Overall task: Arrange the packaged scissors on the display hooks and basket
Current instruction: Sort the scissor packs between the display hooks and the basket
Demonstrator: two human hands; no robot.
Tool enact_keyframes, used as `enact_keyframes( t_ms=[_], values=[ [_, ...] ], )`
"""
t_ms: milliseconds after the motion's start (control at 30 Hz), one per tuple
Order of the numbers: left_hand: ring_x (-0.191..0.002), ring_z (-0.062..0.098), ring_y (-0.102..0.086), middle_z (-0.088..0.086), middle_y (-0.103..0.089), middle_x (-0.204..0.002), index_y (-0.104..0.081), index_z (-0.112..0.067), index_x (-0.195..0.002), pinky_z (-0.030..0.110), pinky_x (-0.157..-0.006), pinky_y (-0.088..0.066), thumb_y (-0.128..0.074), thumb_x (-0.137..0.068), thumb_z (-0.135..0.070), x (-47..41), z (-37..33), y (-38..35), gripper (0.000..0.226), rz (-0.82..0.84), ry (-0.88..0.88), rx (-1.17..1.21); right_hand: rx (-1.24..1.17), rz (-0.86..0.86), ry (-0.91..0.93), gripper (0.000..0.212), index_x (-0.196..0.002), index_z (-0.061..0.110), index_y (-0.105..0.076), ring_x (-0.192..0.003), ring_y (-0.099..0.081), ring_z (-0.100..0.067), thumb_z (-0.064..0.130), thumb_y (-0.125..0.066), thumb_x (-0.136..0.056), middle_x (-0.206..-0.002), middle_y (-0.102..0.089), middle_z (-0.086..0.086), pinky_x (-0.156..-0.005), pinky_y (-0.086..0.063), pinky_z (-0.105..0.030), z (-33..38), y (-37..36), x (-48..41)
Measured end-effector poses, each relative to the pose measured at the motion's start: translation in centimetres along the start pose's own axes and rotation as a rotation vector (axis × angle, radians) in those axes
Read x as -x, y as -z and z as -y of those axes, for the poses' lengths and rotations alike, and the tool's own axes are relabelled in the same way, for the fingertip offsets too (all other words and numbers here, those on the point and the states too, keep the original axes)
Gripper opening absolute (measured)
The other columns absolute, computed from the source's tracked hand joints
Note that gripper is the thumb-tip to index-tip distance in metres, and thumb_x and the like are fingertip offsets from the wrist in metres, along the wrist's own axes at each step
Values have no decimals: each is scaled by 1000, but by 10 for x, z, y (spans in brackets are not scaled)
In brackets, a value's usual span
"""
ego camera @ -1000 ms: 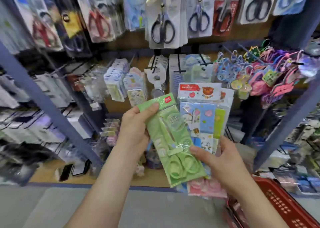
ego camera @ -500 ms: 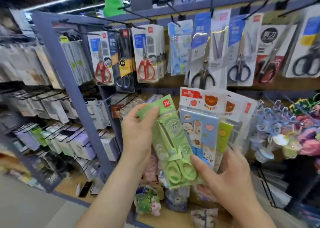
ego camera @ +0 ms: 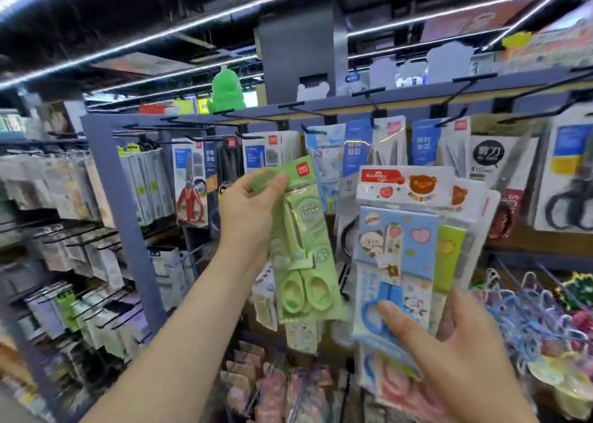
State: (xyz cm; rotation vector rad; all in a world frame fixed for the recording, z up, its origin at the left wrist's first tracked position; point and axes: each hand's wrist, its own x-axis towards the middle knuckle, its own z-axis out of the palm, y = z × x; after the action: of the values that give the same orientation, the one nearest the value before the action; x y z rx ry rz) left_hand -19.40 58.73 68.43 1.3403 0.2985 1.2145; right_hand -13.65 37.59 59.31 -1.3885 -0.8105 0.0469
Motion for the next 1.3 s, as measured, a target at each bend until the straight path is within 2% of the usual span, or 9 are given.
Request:
enact_keyframes(
  t_ms=[133,300,433,500,567,667,867,967,1300],
  values=[
    [-92,28,-70,10,-73,-99,-70,-11,-99,53,-87,-56,-73,-86,-15,-48,-13,-22,14,51,-19,-42,-23,12,4,47,-86,72,-59,-84,-70,4,44,-75,-52,-95,-71,27,-76,-55,-31,10,-1,-19],
    [-104,25,-68,7,-72,-108,-72,-15,-107,47,-96,-53,-77,-83,-19,-91,-11,-43,24,21,-81,-140,-11,2,41,51,-99,62,-64,-96,-72,-9,53,-77,-51,-106,-74,11,-82,-58,-42,9,-18,-36],
    [-100,23,-70,4,-74,-104,-73,-13,-106,45,-93,-55,-76,-85,-19,-103,-3,-45,22,87,-68,-153,9,48,24,42,-95,62,-63,-90,-71,0,33,-80,-70,-99,-75,19,-78,-56,-28,7,-34,-42],
    [-97,25,-71,5,-75,-101,-73,-12,-103,44,-90,-57,-74,-86,-18,-107,-2,-43,18,137,-40,-144,39,53,-15,33,-95,49,-69,-88,-71,1,24,-80,-76,-94,-75,21,-78,-56,-29,5,-41,-46],
    [-85,25,-73,7,-76,-92,-72,-10,-94,40,-81,-59,-71,-88,-11,-110,-2,-41,6,213,16,-91,63,45,-57,24,-95,36,-69,-86,-72,-1,24,-79,-77,-93,-75,19,-79,-57,-32,5,-50,-50],
    [-72,27,-72,11,-75,-84,-69,-5,-88,36,-70,-60,-66,-89,-6,-118,-5,-37,3,307,116,-3,98,32,-81,22,-95,33,-68,-84,-70,3,24,-79,-78,-91,-75,20,-79,-57,-27,4,-64,-57],
    [-82,31,-69,14,-74,-87,-69,-4,-91,50,-82,-56,-58,-97,-14,-130,-1,-31,16,425,134,-40,236,-68,-119,16,-85,33,-68,-79,-67,7,34,-80,-75,-86,-72,26,-76,-55,-28,-6,-81,-71],
    [-79,27,-72,12,-76,-88,-69,-3,-100,42,-75,-60,-58,-97,-16,-131,1,-27,17,476,140,-20,259,-68,-125,15,-87,33,-69,-82,-68,6,37,-79,-77,-87,-73,26,-80,-56,-33,-10,-84,-76],
    [-68,17,-73,0,-76,-76,-67,-15,-88,34,-67,-59,-67,-91,-22,-128,0,-39,8,376,94,-35,271,-62,-123,13,-87,33,-69,-82,-69,5,35,-78,-78,-88,-74,24,-82,-56,-32,-8,-84,-81]
  ],
)
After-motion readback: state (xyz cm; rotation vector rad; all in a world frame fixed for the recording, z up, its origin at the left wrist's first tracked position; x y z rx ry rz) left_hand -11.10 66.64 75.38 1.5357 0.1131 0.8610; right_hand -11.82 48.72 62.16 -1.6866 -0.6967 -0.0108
